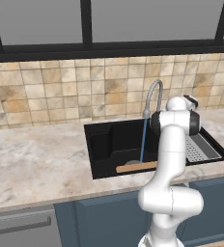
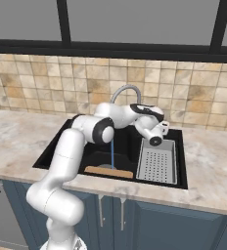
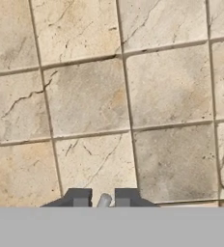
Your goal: Turn on the sink faucet with hot water and rinse the cutting board for ten seconds, then turn off the faucet. Push the cutting board to reach the water if necessary.
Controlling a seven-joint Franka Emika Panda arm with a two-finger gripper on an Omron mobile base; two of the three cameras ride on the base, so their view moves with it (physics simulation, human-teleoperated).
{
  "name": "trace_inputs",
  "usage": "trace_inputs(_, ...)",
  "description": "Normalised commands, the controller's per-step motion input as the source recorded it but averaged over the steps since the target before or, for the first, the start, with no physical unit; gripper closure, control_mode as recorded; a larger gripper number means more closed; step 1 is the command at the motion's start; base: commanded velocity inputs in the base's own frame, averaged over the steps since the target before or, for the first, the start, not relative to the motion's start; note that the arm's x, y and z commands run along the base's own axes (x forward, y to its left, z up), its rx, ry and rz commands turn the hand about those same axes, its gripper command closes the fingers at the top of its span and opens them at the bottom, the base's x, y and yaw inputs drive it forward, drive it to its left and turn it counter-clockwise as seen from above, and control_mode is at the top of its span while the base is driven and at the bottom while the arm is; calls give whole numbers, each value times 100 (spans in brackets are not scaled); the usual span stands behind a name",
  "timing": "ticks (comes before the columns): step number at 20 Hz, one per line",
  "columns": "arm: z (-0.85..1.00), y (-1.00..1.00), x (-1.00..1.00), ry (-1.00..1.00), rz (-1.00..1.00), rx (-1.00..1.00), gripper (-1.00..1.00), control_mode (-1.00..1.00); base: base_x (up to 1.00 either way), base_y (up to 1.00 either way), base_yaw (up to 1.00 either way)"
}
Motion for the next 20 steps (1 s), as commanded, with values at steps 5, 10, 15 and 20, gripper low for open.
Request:
trace_inputs(5, -1, -46, -35, 7, 0, 0, 100, -100, 0, 0, 0)
trace_inputs(10, 0, -40, -25, 7, 0, 0, 100, -100, 0, 0, 0)
trace_inputs(15, 0, -33, -18, 7, 0, 0, 100, -100, 0, 0, 0)
trace_inputs(20, 0, -25, -16, 9, 0, 0, 100, -100, 0, 0, 0)
